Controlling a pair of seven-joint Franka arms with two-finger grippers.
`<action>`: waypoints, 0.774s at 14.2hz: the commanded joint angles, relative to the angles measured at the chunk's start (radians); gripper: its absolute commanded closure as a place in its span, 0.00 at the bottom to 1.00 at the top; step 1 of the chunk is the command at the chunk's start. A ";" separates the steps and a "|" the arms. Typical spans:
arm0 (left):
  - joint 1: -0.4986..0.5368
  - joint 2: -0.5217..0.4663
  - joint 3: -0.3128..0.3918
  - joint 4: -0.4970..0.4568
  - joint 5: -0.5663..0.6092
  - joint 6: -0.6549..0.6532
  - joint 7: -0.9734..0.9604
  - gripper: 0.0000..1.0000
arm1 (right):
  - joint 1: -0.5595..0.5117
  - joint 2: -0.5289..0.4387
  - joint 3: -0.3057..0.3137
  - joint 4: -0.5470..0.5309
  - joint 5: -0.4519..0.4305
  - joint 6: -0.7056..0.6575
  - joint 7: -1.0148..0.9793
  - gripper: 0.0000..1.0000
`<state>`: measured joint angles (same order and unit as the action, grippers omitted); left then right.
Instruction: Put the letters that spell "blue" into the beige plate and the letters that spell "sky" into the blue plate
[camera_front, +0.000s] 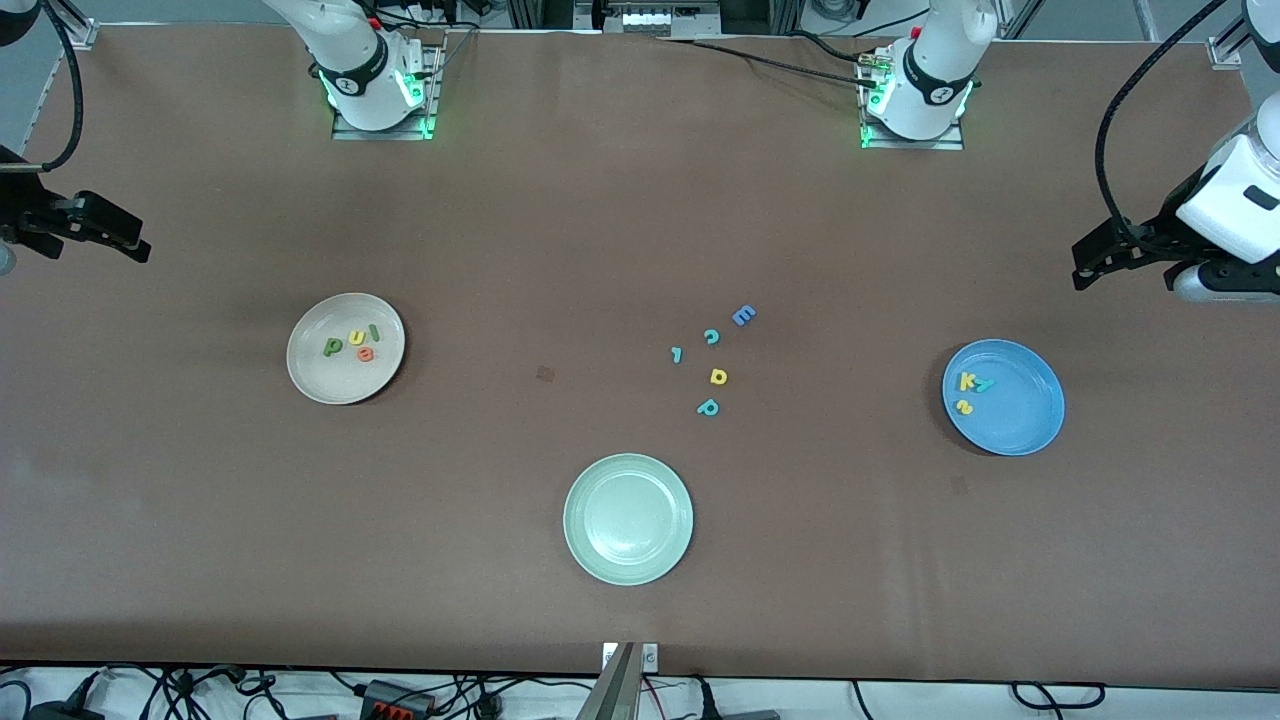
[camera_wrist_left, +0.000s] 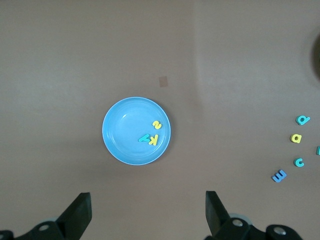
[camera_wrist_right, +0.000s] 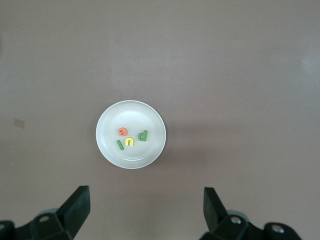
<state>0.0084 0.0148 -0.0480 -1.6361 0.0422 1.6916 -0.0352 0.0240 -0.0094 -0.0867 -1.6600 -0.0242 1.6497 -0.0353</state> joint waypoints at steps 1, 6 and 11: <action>-0.007 -0.007 -0.004 -0.001 -0.016 0.011 0.001 0.00 | 0.001 -0.012 0.004 0.000 -0.008 -0.014 0.003 0.00; -0.005 -0.006 -0.056 0.012 -0.010 0.011 0.003 0.00 | -0.001 -0.012 0.002 0.000 -0.008 -0.014 0.003 0.00; 0.002 -0.003 -0.056 0.012 -0.013 0.013 0.001 0.00 | -0.004 -0.011 -0.001 -0.004 -0.006 -0.014 0.003 0.00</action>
<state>0.0030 0.0148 -0.1022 -1.6321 0.0409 1.7026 -0.0360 0.0236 -0.0094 -0.0878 -1.6602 -0.0242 1.6472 -0.0353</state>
